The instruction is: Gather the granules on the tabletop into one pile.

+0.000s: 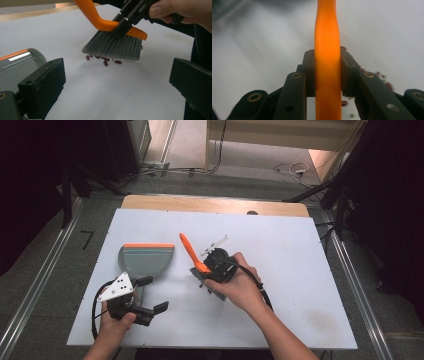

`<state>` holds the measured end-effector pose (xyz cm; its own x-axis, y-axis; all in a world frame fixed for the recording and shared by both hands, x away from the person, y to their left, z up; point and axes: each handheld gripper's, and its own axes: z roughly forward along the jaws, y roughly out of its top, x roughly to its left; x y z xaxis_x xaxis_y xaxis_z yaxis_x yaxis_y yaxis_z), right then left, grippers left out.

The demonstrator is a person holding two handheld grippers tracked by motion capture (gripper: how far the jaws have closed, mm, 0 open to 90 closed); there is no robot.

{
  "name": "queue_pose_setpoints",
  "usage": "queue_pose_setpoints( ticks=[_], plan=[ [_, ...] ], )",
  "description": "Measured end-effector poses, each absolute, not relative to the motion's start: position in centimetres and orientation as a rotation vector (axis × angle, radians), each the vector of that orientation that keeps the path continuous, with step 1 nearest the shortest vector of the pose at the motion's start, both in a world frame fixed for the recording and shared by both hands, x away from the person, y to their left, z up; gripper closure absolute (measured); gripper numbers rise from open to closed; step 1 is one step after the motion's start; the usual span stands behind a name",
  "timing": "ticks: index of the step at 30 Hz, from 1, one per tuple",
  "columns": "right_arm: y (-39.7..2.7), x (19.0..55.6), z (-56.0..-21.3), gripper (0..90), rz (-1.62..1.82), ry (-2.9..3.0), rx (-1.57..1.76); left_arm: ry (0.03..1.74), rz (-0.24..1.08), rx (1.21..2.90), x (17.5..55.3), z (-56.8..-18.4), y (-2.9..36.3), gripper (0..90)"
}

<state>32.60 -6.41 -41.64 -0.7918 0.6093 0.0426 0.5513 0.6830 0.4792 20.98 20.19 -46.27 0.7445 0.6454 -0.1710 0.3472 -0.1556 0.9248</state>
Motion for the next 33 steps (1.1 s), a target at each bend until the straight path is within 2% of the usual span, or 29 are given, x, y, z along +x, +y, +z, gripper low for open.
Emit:
queue_pose_setpoints(
  ticks=[9,17,33],
  plan=[
    [-4.3,33.9,-43.3,69.0,0.747,2.861,1.122,0.778,0.314,1.765,20.9,-46.2,20.2,1.2],
    [-6.6,36.1,-44.0,68.8,0.729,2.831,1.26,0.779,0.313,1.764,20.9,-46.2,20.1,1.3],
    [-11.0,37.4,-44.1,68.2,0.718,2.741,1.399,0.782,0.313,1.771,20.9,-46.2,20.0,1.3]
  ],
)
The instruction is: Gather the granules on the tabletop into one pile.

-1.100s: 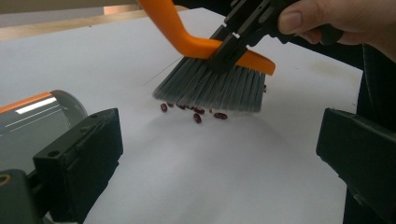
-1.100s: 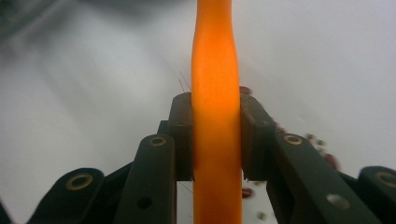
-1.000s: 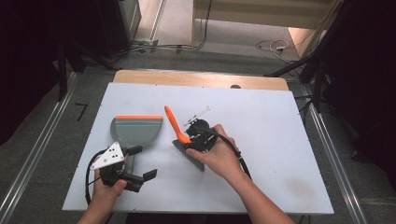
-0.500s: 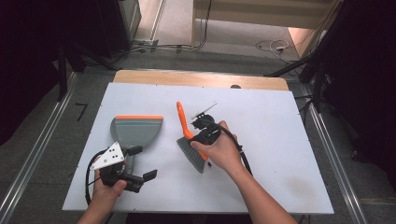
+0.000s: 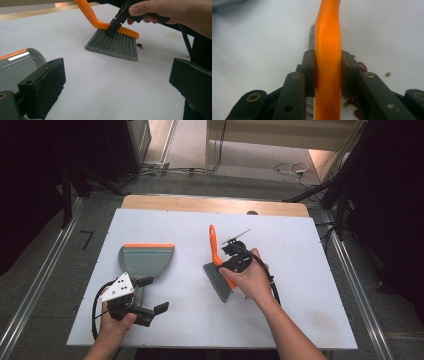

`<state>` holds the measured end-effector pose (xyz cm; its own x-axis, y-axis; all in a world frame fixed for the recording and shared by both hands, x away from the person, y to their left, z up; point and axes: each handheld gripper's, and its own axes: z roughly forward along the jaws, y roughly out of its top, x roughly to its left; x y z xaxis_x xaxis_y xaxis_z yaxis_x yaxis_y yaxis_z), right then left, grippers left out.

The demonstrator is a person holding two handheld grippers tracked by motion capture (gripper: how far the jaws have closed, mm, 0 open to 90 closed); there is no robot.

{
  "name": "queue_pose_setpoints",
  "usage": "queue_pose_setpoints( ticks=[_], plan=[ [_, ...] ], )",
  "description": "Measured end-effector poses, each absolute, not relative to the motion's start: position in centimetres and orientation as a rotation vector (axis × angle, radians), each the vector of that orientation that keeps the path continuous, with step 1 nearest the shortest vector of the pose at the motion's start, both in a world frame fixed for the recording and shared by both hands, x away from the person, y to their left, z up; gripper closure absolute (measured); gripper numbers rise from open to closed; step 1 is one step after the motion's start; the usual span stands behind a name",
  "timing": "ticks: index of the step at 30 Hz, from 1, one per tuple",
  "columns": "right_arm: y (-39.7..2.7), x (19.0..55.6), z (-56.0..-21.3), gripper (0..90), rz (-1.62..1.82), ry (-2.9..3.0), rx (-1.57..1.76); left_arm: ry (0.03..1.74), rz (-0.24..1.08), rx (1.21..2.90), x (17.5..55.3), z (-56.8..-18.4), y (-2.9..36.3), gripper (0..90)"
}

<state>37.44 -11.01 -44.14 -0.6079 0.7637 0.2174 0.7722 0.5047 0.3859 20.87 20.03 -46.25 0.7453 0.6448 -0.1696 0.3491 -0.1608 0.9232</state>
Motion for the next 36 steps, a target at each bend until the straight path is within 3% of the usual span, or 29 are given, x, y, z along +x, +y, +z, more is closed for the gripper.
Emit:
queue_pose_setpoints(
  ticks=[36],
  plan=[
    [-18.5,39.3,-44.4,67.2,-0.706,-2.627,-1.634,0.786,0.312,1.776,20.9,-46.3,19.9,1.3]
  ],
)
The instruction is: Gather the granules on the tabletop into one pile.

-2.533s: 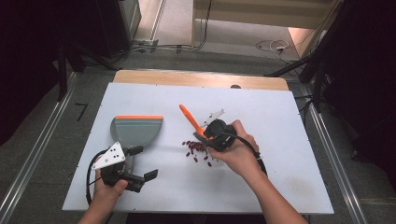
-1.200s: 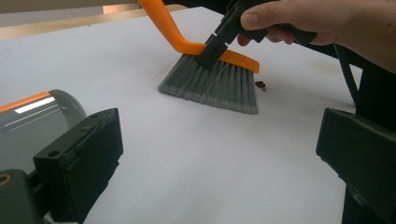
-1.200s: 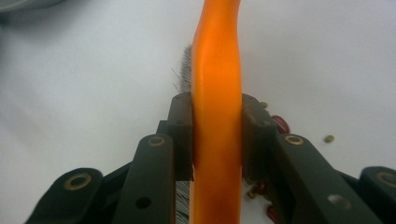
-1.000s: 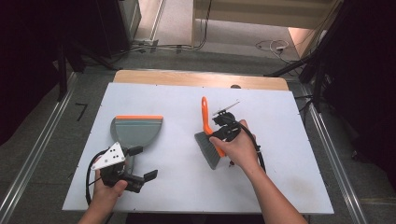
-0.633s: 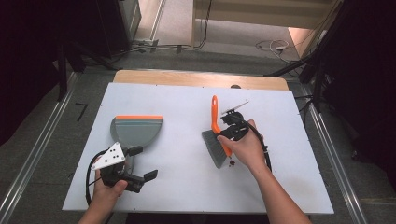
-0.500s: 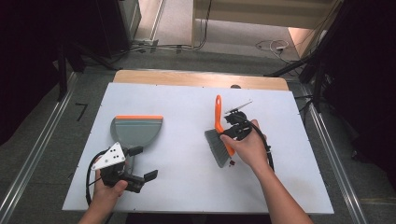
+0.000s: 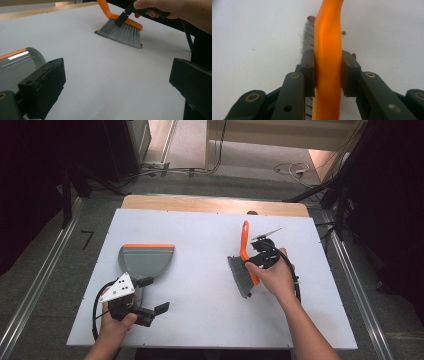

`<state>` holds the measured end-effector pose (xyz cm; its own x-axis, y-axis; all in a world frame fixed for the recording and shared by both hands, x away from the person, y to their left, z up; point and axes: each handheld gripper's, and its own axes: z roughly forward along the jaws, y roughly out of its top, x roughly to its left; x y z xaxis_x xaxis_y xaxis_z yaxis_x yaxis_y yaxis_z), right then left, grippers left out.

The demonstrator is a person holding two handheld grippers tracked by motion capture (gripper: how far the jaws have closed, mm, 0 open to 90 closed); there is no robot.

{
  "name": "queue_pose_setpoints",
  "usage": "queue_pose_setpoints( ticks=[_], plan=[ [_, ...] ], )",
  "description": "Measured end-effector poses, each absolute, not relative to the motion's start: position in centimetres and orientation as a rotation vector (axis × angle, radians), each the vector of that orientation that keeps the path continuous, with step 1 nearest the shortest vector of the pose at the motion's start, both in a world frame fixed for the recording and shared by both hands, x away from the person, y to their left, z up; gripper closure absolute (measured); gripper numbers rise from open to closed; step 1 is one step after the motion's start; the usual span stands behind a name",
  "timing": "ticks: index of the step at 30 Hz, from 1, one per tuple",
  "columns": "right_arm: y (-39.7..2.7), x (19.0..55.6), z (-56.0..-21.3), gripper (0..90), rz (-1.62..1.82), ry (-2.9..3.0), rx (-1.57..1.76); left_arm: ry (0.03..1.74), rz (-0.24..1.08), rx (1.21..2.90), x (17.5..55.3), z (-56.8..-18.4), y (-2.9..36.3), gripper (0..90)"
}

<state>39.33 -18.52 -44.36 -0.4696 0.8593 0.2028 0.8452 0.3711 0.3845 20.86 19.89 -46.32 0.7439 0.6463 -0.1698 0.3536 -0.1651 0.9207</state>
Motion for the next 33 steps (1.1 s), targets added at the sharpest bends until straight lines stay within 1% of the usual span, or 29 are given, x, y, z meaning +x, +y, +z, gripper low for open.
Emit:
queue_pose_setpoints(
  ticks=[11,18,23,28,33],
  plan=[
    [-19.7,39.6,-44.4,67.2,0.703,2.546,1.641,0.786,0.311,1.773,20.9,-46.3,19.8,1.3],
    [-19.5,39.3,-43.7,68.1,0.836,2.566,1.624,0.783,0.312,1.779,21.0,-46.4,19.7,1.3],
    [-19.3,38.5,-41.8,68.3,0.876,2.615,1.453,0.789,0.309,1.778,21.0,-46.4,19.8,1.4],
    [-19.5,37.3,-39.9,68.3,0.784,2.721,1.175,0.789,0.311,1.776,21.0,-46.4,19.8,1.3],
    [-20.3,35.6,-39.5,68.4,0.702,2.859,0.944,0.787,0.311,1.777,21.0,-46.4,19.7,1.3]
  ],
)
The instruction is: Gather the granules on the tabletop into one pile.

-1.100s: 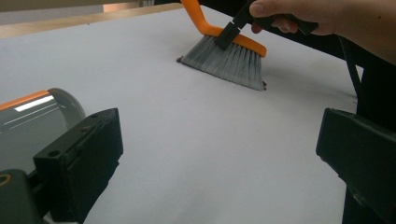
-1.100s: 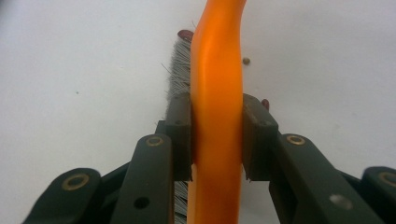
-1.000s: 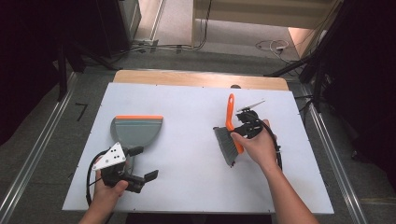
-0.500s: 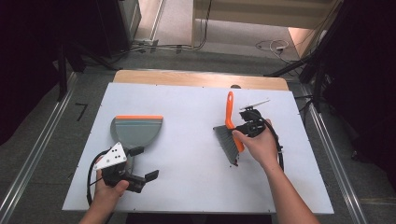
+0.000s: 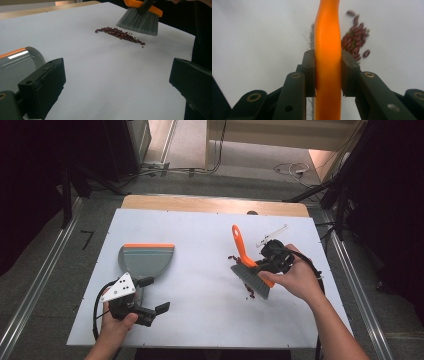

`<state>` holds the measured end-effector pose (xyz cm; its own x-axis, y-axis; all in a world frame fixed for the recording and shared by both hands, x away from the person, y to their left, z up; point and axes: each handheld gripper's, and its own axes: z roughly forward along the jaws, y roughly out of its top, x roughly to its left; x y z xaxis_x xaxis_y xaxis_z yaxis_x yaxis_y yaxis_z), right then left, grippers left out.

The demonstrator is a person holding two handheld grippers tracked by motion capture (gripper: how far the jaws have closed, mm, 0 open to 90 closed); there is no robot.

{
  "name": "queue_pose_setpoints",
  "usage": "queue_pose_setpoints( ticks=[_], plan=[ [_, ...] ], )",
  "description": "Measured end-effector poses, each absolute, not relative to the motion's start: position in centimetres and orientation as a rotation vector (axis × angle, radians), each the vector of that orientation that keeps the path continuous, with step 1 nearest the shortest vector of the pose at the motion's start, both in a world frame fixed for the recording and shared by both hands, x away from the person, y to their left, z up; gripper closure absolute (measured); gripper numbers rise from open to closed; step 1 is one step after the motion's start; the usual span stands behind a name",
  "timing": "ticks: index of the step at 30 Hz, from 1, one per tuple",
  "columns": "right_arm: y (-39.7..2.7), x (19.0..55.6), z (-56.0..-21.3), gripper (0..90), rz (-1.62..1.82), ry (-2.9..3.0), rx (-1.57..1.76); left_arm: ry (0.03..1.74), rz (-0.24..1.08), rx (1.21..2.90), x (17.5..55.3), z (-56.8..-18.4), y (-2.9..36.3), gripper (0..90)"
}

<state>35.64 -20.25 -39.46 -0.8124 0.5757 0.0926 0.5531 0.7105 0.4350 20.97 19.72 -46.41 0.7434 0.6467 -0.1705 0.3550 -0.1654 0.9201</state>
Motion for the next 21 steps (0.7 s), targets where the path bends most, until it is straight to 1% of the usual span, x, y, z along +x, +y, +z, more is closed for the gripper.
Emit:
queue_pose_setpoints(
  ticks=[3,6,10,21],
  plan=[
    [-20.6,34.6,-40.2,68.4,0.595,2.933,0.833,0.789,0.311,1.782,21.0,-46.4,19.6,1.3],
    [-20.9,33.6,-41.3,68.4,0.599,2.993,0.682,0.786,0.309,1.783,21.0,-46.5,19.5,1.3],
    [-20.6,32.9,-42.6,68.4,0.598,3.056,0.574,0.786,0.31,1.783,21.0,-46.5,19.3,1.3],
    [-20.4,35.6,-43.4,67.7,0.603,3.024,0.524,0.787,0.309,1.782,20.9,-46.5,19.4,1.4]
  ],
)
